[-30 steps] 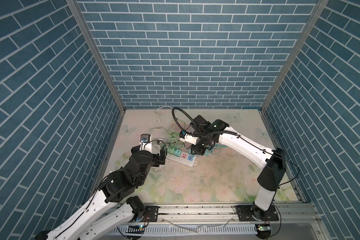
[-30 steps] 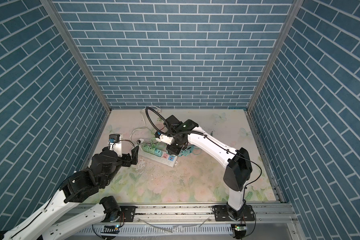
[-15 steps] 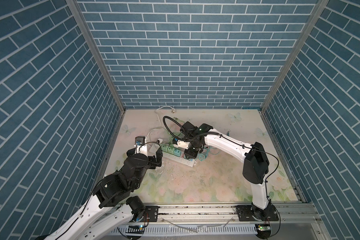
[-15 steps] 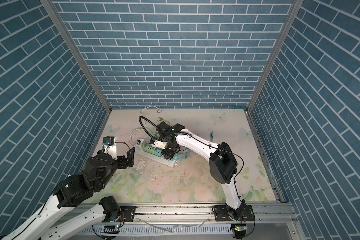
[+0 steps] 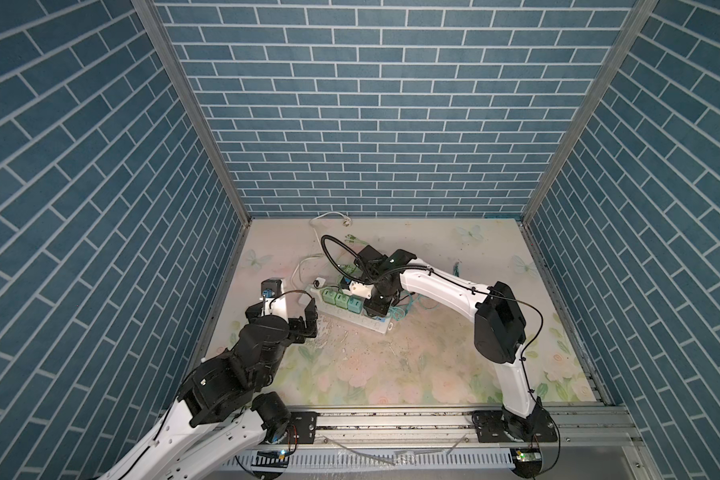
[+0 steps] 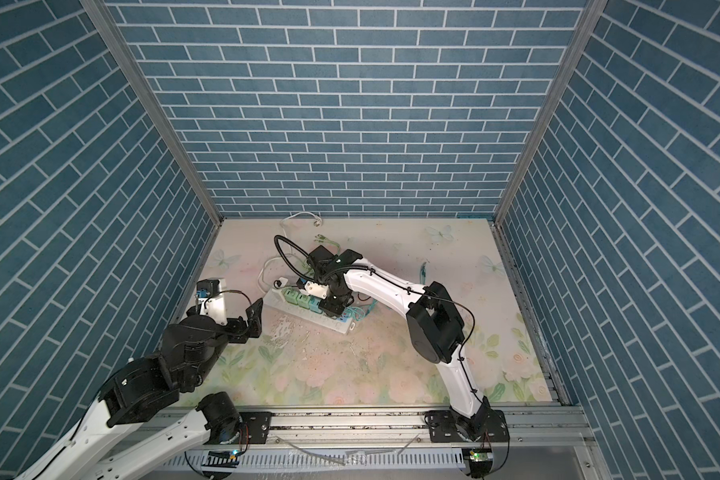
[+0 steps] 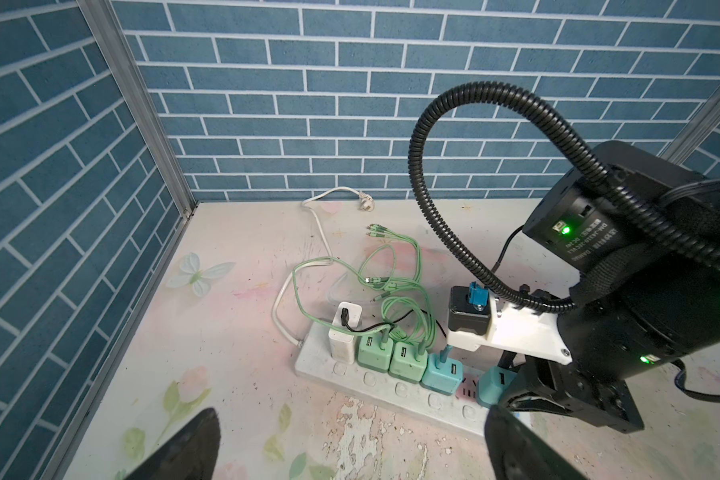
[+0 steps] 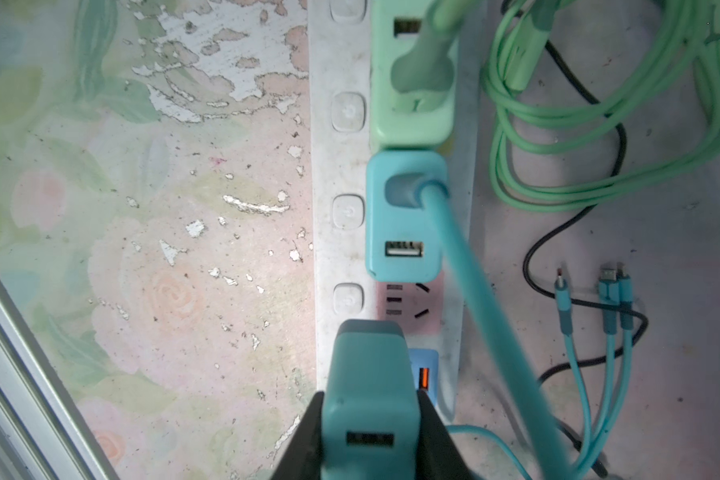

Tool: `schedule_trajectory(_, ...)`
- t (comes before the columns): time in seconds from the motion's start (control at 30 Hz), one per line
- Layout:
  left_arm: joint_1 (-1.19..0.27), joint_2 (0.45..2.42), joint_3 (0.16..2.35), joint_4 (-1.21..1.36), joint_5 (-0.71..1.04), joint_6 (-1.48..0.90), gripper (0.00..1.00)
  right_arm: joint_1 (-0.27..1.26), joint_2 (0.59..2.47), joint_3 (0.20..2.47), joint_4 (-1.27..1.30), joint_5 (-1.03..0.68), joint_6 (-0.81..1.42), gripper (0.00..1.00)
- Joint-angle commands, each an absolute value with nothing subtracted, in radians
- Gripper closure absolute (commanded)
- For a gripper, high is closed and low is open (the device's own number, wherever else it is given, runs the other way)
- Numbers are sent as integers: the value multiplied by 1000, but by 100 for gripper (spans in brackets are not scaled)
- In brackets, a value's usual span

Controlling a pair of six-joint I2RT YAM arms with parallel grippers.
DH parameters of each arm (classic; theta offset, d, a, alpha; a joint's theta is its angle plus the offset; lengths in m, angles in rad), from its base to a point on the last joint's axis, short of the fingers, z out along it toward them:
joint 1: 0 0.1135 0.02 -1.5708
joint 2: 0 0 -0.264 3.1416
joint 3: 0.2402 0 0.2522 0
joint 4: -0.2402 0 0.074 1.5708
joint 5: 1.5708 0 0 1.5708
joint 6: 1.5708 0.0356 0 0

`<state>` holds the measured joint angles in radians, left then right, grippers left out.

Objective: Insert the plug
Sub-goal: 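Press the teal charger's prongs into the socket with the right gripper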

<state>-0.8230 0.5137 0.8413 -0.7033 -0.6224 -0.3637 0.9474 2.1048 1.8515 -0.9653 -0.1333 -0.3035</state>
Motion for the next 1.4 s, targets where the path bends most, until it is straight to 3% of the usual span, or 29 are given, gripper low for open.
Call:
schedule_trajectory(0.0,-819,496,837,-736,-654,-371,0,956,2116,1900,-947,-112,-316,100)
schedule_trajectory(0.83,-819,401,816,-777,-687,-368,0,958,2186,1957,-952,-94,-341,100)
schedule_trajectory(1.37,-819,430,822,-711,-702,-349,0,966,2125,1746,-849,-59,-309,100)
